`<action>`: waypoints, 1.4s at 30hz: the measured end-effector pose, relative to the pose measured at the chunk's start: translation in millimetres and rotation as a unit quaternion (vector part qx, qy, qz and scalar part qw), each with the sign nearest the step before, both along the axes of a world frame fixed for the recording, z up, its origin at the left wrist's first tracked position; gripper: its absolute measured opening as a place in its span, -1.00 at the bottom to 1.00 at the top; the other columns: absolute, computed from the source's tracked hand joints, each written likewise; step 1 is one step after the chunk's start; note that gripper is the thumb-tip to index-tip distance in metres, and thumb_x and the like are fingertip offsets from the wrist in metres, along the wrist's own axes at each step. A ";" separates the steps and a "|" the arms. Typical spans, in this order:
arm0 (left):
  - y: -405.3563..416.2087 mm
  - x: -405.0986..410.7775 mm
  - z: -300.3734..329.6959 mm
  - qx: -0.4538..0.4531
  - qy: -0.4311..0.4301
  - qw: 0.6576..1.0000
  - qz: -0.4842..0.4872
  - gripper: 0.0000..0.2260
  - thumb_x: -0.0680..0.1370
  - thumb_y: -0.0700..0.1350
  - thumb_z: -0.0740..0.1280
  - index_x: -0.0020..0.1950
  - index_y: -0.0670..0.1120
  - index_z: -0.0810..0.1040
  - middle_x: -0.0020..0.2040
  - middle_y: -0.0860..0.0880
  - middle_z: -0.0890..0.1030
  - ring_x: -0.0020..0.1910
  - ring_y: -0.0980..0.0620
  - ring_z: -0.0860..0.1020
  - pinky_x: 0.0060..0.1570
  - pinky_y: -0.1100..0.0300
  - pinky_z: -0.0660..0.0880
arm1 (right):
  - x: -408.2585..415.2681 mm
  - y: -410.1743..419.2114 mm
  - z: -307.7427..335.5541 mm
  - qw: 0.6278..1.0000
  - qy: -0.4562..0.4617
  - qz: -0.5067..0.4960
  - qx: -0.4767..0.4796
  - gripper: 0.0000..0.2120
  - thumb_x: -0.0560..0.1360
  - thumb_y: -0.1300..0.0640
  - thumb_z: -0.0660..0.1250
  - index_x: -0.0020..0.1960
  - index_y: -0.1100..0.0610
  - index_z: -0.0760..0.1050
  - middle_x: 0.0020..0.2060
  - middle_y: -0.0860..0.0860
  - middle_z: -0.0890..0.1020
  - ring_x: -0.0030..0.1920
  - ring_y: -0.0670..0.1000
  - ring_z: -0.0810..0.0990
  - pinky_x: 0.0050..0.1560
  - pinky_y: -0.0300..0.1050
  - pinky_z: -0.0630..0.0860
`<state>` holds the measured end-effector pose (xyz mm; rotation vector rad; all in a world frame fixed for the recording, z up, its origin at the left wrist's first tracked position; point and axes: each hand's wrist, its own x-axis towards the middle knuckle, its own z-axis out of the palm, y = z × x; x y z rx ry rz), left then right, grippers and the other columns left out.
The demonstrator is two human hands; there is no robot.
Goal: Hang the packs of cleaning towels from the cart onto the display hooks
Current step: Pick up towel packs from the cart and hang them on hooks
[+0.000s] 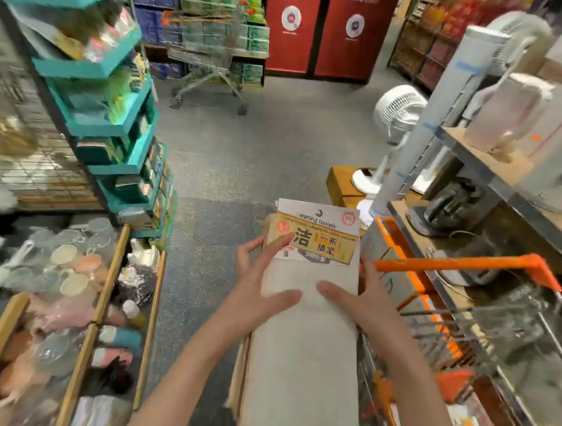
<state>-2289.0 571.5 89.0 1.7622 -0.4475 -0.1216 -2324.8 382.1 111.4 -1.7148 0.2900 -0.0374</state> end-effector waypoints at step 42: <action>327.6 267.1 5.5 -0.012 0.026 0.806 0.591 -0.24 0.27 0.08 0.51 0.25 0.63 0.18 0.26 0.51 -0.03 0.25 0.54 0.18 0.00 0.67 0.26 | 485.1 430.8 15.5 0.842 -0.039 0.539 -0.004 -0.69 0.43 0.15 0.44 -0.28 0.08 0.29 -0.45 -0.03 0.45 -0.51 -0.15 0.35 -0.51 -0.32 0.23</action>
